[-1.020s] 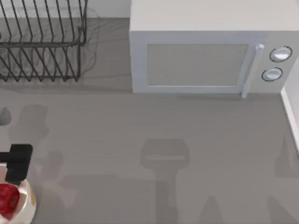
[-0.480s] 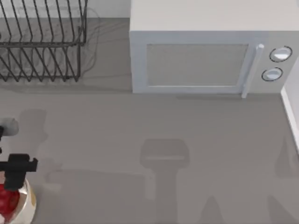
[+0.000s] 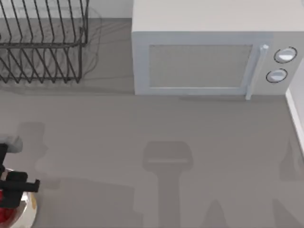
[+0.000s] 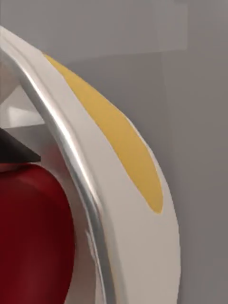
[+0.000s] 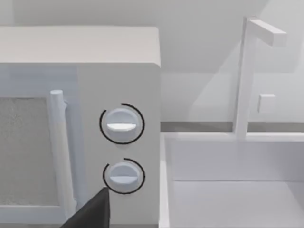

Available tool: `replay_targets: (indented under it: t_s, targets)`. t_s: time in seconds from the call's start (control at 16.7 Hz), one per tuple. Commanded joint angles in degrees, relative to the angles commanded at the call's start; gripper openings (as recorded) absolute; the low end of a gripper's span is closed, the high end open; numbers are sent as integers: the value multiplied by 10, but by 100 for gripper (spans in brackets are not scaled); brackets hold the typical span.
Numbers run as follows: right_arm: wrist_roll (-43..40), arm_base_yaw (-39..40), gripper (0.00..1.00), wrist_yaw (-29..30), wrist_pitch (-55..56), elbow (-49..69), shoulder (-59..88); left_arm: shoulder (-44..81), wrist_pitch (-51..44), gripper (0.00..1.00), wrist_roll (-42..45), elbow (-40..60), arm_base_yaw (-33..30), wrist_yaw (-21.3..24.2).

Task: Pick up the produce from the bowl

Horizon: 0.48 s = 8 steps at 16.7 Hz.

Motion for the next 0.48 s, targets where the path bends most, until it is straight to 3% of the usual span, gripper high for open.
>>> replay_targets:
  t_s: [0.24, 0.48]
  targets:
    - [0, 0, 100, 0, 0, 0, 0, 1, 2, 100, 0, -1, 0, 0]
    - [0, 0, 100, 0, 0, 0, 0, 1, 2, 70, 0, -1, 0, 0]
